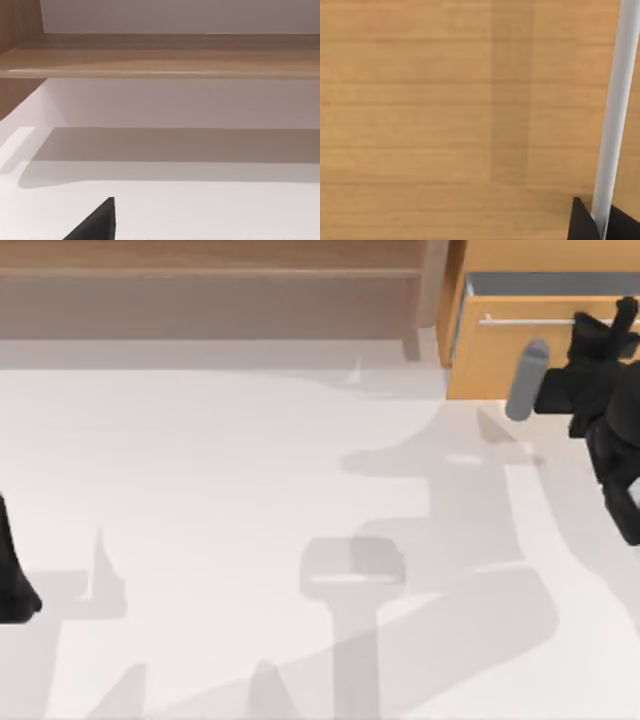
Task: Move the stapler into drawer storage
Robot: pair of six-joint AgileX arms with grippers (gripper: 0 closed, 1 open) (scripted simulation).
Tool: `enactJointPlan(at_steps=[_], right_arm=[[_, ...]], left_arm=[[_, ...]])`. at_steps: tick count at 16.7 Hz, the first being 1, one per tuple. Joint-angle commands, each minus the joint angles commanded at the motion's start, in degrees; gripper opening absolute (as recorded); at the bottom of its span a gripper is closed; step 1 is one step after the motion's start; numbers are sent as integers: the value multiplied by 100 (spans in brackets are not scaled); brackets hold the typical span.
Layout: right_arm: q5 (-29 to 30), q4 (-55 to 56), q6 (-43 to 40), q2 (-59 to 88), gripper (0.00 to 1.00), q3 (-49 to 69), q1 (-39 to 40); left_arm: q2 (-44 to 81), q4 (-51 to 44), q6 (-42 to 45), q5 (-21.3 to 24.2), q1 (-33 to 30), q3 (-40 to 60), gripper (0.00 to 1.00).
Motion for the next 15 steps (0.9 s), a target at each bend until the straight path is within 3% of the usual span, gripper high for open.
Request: enactJointPlan(at_steps=[9,14,15], right_arm=[[-151,-729,-1,565,0,1301,-145],[-165,-789,1,609,0,1388,-155],[-165,-789,1,609,8,1388,-155]], left_arm=[[0,0,0,0,0,0,100],[0,0,0,0,0,0,100],[0,0,0,0,0,0,100]])
